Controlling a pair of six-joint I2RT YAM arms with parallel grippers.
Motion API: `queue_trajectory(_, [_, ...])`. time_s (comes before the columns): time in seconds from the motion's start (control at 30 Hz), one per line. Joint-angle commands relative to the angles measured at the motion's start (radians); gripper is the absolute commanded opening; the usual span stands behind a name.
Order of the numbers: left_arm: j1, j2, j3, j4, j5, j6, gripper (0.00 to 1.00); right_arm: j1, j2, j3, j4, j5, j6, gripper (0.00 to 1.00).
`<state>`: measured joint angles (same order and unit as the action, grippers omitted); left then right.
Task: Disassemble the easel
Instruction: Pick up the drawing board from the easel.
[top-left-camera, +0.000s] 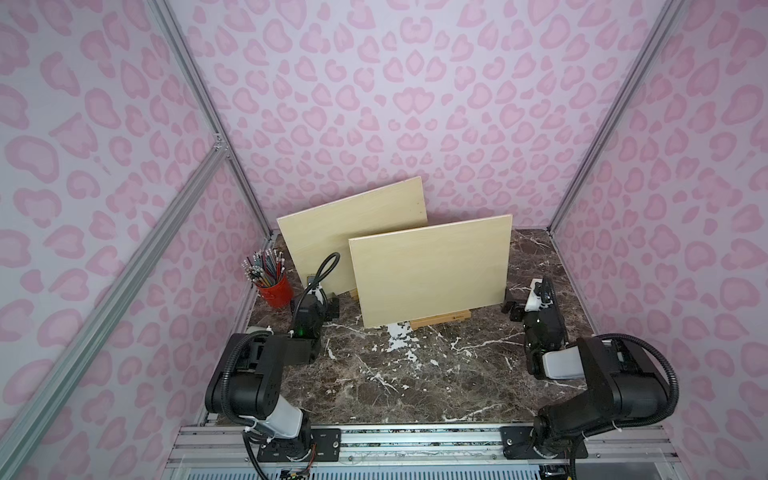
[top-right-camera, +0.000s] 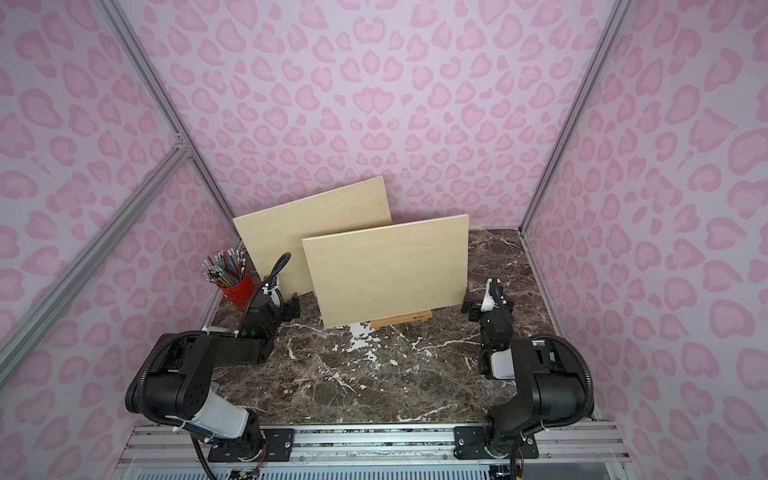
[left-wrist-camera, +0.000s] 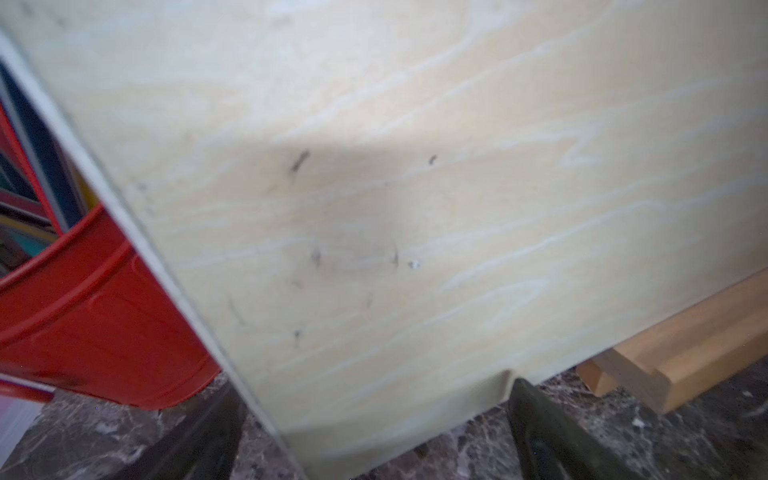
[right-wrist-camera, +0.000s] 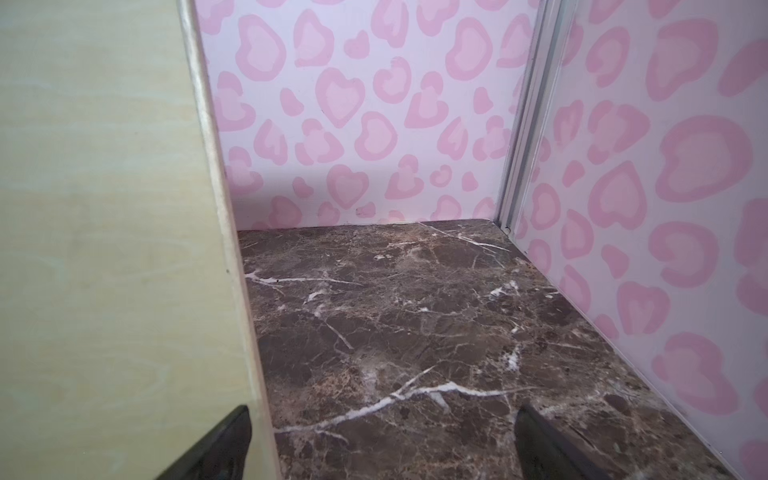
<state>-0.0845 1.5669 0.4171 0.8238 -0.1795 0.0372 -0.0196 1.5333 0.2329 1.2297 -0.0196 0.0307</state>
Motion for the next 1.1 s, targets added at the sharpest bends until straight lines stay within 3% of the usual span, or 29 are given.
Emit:
queue_trajectory(0.0, [0.002,-0.001,0.001,0.030,0.008,-0.001,0.99,0.001,0.004,0.001,0.022,0.001,-0.006,1.00])
queue_trajectory(0.93, [0.005,-0.020,0.014,-0.004,0.014,0.001,1.00,-0.004,-0.005,-0.001,0.055,-0.010,-0.001,1.00])
queue_trajectory(1.07, [0.005,-0.130,0.137,-0.314,0.022,0.005,0.99,-0.005,-0.163,0.143,-0.387,-0.008,0.011,1.00])
